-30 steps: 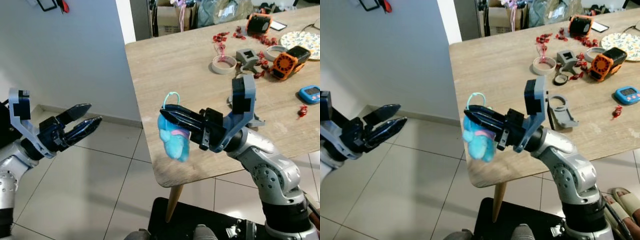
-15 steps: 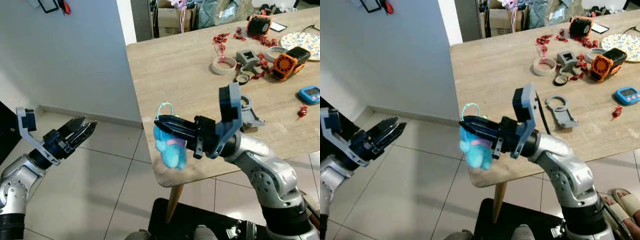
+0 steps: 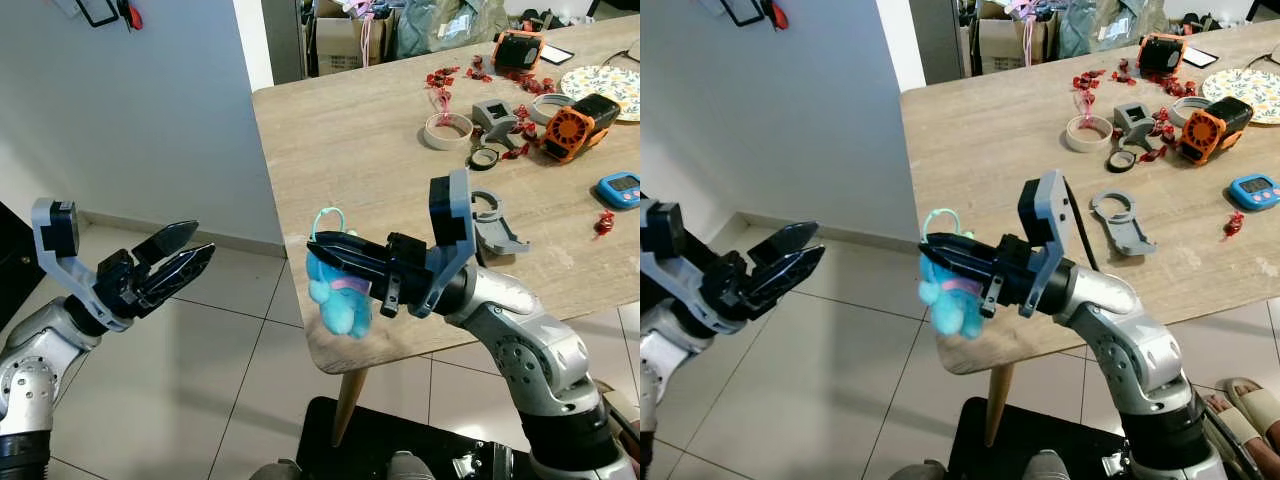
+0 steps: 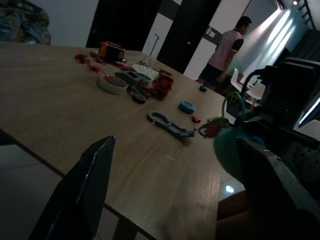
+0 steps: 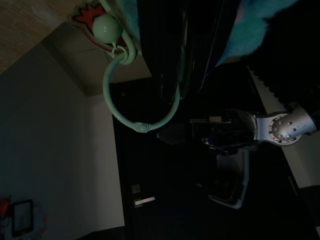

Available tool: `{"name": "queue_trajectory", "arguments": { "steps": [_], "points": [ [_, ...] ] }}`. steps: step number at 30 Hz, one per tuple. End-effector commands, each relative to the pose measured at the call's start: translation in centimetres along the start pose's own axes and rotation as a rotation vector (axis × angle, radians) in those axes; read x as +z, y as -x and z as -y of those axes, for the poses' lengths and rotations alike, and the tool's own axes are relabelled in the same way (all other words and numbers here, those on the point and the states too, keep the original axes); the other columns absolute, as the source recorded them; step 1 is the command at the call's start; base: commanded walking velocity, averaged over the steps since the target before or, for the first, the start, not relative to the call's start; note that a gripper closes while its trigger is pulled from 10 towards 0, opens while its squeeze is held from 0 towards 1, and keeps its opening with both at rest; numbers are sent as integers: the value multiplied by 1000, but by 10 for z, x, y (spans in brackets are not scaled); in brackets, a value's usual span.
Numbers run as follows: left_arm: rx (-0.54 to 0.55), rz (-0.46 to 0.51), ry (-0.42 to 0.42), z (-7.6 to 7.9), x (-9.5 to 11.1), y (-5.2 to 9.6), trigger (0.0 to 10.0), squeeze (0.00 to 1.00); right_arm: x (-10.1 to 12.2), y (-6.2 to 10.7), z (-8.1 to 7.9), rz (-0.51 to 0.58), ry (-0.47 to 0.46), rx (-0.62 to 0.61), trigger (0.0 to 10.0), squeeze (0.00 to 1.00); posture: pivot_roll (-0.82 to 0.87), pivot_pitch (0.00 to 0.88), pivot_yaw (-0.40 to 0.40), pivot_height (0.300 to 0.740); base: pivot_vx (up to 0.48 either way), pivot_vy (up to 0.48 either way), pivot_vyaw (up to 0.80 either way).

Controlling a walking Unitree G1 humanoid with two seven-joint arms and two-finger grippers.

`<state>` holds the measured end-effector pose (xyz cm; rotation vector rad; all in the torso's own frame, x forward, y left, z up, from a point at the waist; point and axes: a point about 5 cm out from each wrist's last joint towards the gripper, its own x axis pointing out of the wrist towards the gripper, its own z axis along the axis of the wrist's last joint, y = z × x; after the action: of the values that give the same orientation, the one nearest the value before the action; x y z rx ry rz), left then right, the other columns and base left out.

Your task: Hang keys on a hook

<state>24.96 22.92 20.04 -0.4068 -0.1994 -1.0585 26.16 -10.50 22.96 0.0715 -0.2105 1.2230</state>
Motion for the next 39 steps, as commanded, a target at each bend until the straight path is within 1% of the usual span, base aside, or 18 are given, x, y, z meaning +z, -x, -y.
{"name": "queue_trajectory", "arguments": {
  "steps": [1,5,8,9,13,20,30,39],
  "points": [
    [-11,-33,-33,2,4,1,10000,0,1,-2,0,3,17,5,10000,0,-110,138,104,740,0,0,794],
    [-17,-55,-30,4,0,-3,10000,0,0,-2,0,-9,28,0,10000,0,-111,139,105,740,0,0,750],
    [-10,-68,-17,5,-3,-5,10000,0,0,0,3,-12,29,-22,10000,0,-111,139,105,740,0,0,0],
    [-5,-88,-7,7,-7,-6,10000,0,1,1,4,-1,25,-35,10000,0,-111,139,105,740,0,0,0],
    [-5,-96,-6,7,-8,-7,10000,0,1,1,4,3,25,-37,10000,0,-111,139,105,740,0,0,0],
    [-6,-97,-17,8,-8,-10,10000,0,0,-1,6,2,29,-52,10000,0,-109,142,104,740,-351,0,0],
    [-18,-104,-27,11,-7,-13,10000,0,-1,-1,12,-7,30,-109,10000,0,-107,142,102,740,-366,0,0],
    [-24,-112,-27,12,-11,-18,10000,0,-1,-1,13,-15,38,-110,10000,0,-109,139,102,740,-337,0,0]
  ]
}}
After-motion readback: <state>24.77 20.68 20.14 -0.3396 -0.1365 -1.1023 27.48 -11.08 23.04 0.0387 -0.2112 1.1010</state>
